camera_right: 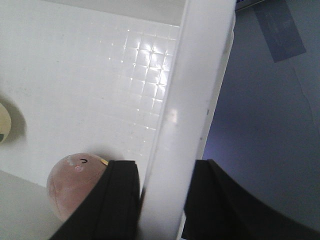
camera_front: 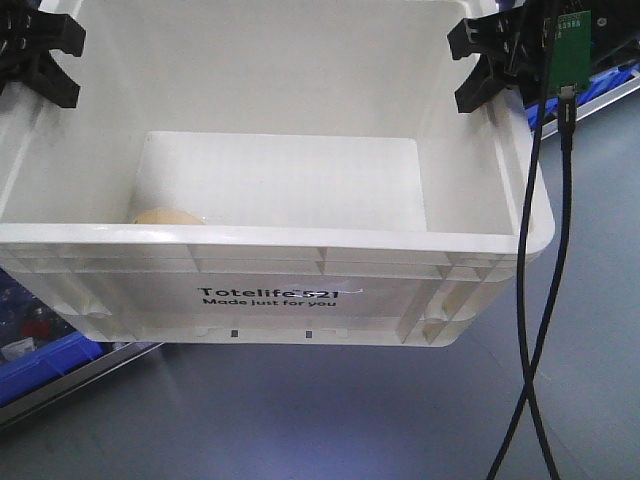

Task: Place moving items into box and shelve
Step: 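Carry the tote with both grippers while the base aligns with the rack shelf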

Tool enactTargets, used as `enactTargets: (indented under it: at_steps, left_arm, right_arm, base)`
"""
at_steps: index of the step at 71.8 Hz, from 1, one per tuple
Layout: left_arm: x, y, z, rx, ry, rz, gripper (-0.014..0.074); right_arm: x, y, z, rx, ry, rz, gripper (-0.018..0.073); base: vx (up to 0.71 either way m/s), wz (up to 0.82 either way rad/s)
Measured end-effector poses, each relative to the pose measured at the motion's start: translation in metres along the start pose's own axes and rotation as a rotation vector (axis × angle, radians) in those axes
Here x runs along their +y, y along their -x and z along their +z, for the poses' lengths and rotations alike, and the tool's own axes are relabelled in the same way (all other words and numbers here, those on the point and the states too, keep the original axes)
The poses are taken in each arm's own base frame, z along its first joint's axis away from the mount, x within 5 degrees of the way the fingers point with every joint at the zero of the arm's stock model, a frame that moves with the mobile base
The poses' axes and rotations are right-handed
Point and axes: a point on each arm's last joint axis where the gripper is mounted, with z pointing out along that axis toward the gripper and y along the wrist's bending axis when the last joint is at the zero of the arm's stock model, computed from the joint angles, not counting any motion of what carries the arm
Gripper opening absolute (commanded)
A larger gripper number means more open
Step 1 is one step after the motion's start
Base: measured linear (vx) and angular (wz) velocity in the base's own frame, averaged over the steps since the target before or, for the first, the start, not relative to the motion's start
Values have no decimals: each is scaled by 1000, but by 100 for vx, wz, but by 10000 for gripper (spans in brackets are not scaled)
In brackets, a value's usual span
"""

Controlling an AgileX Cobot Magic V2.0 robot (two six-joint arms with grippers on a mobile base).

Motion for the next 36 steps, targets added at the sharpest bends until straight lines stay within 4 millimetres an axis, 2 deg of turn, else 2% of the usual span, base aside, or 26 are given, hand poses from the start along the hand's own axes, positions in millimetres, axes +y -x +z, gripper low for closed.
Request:
enactTargets:
  at_steps: [36]
  left_arm:
    - [0,0,0,0,0,0,-1]
  right_arm:
    - [0,0,0,0,0,0,-3]
  base:
    - [-5,37]
